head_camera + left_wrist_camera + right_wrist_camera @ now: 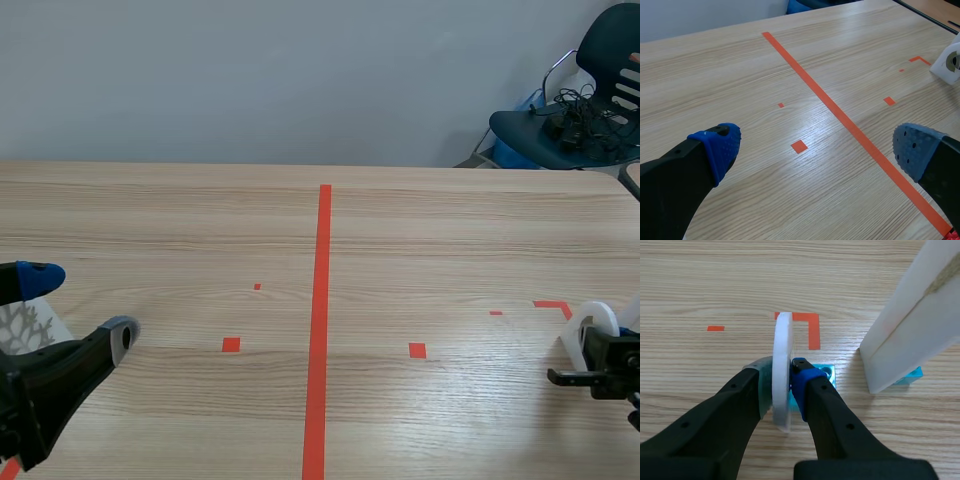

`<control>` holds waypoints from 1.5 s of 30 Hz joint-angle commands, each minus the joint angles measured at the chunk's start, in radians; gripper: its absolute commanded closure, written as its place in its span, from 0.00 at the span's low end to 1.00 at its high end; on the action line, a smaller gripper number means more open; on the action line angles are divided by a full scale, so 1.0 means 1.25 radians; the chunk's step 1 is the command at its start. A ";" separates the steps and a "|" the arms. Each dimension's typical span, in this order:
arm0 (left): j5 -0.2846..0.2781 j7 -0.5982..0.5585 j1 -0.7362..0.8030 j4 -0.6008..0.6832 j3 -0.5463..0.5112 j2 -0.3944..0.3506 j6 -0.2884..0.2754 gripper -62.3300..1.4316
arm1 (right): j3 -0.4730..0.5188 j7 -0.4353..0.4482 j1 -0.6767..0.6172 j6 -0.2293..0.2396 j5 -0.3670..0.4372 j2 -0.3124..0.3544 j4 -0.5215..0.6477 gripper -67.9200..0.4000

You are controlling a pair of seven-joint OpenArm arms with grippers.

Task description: Do the leaf sorting experiment

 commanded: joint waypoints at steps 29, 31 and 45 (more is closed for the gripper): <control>-0.011 -0.011 -0.002 0.019 -0.006 0.000 -0.002 0.00 | 0.003 -0.112 -0.120 0.023 0.123 0.083 0.509 0.21; -0.011 -0.011 -0.002 0.019 -0.006 0.000 -0.002 0.00 | 0.003 -0.141 -0.162 0.029 0.141 0.087 0.558 0.21; -0.011 -0.011 -0.002 0.019 -0.006 0.000 -0.002 0.00 | 0.028 -0.302 -0.434 0.096 0.206 0.093 0.818 0.17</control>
